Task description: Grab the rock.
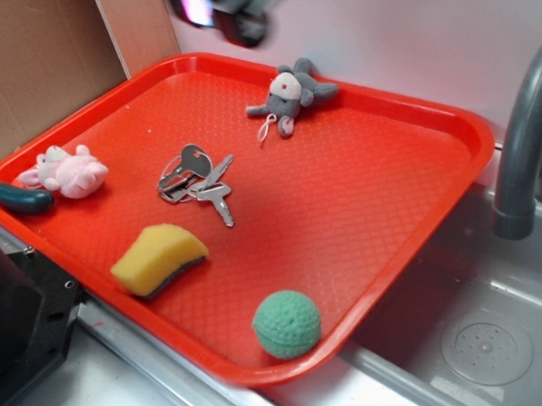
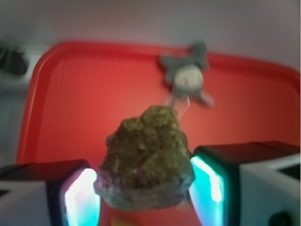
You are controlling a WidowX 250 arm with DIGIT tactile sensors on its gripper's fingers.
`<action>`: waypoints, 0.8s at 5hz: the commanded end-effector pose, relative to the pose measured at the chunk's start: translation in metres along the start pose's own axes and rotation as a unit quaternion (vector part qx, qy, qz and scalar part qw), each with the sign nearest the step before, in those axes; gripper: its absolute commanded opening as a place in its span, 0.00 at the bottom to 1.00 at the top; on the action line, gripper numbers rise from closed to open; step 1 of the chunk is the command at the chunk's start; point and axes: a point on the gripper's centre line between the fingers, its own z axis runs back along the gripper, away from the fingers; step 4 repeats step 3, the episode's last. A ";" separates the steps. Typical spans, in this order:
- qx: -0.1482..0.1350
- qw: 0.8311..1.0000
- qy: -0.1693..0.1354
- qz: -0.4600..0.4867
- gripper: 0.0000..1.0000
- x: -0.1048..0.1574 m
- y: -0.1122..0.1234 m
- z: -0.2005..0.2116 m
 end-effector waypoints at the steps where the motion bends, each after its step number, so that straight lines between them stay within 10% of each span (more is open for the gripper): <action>1: 0.014 0.992 -0.007 0.126 0.00 -0.036 0.071 0.025; 4: 0.032 0.991 -0.032 0.127 0.00 -0.029 0.076 0.030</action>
